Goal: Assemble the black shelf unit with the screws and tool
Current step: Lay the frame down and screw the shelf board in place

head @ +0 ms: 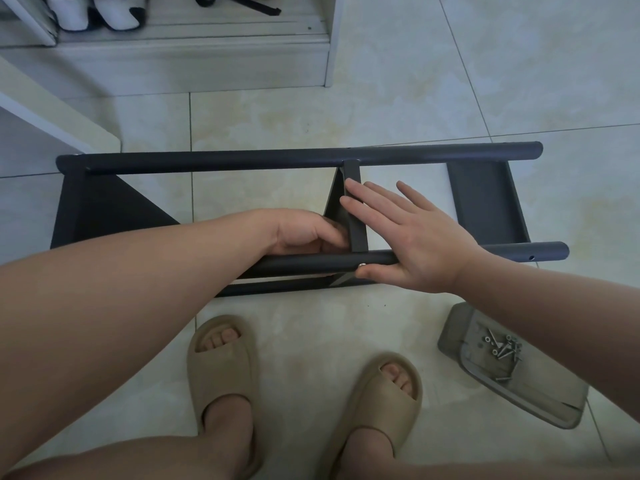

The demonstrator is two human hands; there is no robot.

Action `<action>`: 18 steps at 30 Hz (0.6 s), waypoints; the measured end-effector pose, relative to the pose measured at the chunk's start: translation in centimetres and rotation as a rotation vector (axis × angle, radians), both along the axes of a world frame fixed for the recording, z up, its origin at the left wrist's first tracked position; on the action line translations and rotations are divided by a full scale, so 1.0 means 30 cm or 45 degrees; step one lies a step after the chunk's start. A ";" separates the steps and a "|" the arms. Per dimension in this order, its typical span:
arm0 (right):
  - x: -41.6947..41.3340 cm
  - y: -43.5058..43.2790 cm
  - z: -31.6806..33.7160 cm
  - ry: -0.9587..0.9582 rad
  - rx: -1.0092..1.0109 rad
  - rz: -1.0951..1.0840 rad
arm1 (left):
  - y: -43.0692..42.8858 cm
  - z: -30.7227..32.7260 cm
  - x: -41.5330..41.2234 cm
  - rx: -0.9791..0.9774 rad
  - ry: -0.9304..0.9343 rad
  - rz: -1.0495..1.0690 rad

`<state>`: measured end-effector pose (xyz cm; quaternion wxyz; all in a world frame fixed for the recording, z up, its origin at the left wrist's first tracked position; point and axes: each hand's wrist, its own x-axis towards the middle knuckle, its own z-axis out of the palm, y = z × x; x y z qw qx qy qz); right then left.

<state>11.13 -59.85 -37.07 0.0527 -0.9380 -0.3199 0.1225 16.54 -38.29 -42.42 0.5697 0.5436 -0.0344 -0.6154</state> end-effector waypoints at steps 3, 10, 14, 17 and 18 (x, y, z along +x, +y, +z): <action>-0.002 0.001 -0.001 -0.002 0.007 0.001 | 0.000 -0.004 0.003 -0.018 0.031 0.053; -0.006 0.002 -0.003 -0.021 0.008 0.000 | -0.005 -0.007 0.001 0.050 -0.057 -0.058; -0.008 0.003 -0.003 -0.022 0.007 -0.004 | 0.001 -0.001 0.002 0.005 -0.007 0.031; -0.009 0.004 -0.002 -0.024 0.004 -0.005 | -0.001 -0.001 0.006 0.000 0.019 0.021; -0.009 0.003 -0.002 -0.027 0.002 -0.004 | -0.004 0.002 0.005 0.028 0.011 -0.003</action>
